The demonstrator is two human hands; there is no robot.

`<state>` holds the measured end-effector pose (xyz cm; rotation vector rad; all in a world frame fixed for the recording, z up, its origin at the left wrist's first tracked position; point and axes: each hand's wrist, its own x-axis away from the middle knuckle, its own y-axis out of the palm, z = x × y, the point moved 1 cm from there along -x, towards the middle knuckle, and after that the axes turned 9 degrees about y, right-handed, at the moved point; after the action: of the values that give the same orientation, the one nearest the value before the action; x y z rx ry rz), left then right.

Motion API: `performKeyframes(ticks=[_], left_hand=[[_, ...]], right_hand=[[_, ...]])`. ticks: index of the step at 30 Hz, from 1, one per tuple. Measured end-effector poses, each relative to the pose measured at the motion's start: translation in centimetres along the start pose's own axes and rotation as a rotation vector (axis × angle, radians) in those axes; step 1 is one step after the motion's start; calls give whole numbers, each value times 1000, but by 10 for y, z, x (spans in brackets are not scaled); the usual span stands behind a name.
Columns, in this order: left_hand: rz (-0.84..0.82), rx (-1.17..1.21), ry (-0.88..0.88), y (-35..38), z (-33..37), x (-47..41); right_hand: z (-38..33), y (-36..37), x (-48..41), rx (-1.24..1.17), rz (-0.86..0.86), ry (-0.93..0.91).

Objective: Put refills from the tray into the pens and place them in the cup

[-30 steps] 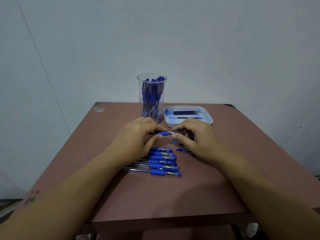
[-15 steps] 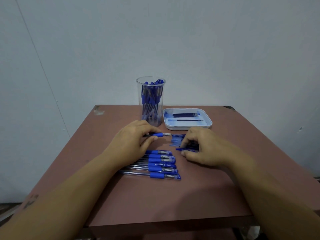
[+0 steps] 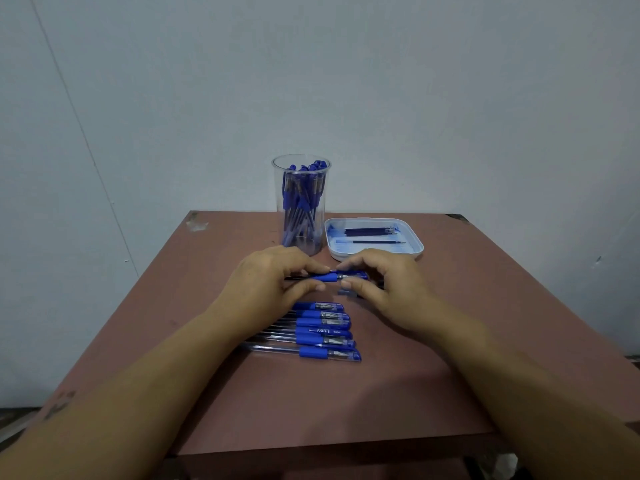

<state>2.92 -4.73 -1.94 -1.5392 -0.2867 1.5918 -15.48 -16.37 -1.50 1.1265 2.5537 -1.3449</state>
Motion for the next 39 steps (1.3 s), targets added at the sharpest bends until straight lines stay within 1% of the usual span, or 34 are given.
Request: performKeyframes(ticks=[4,9,12,15,18,22,25,27,31,34,39], left_hand=[[66,-10,64,1,1,2],[84,-3,105,5,0,4],[120,5,95,6,1,0],[149,6,53,6,5,-7],[130,-67,-33,-4,-1,-13],[122,-217,-140,-34,-25,-29],[57,-247,-142,-44,-44,-45],[18,-256,-130,-44,-56,-53],[-10,-205,-124,-37,-72,-59],[39,-153,-112,-28,-78,-57],[104,-76,-111,-18,-85,-55]], right_hand=[[-4,1,2,-128,12,44],[-7,4,4,-177,7,57],[-12,3,4,-240,9,74],[-16,3,-1,-453,12,170],[-16,-7,-11,-595,104,252],[-22,-41,-33,-554,293,225],[-32,-63,-56,-574,402,184],[-39,-74,-72,-577,444,153],[-41,-84,-104,-510,471,130],[-38,-79,-125,-419,441,112],[-37,-57,-150,-266,382,29]])
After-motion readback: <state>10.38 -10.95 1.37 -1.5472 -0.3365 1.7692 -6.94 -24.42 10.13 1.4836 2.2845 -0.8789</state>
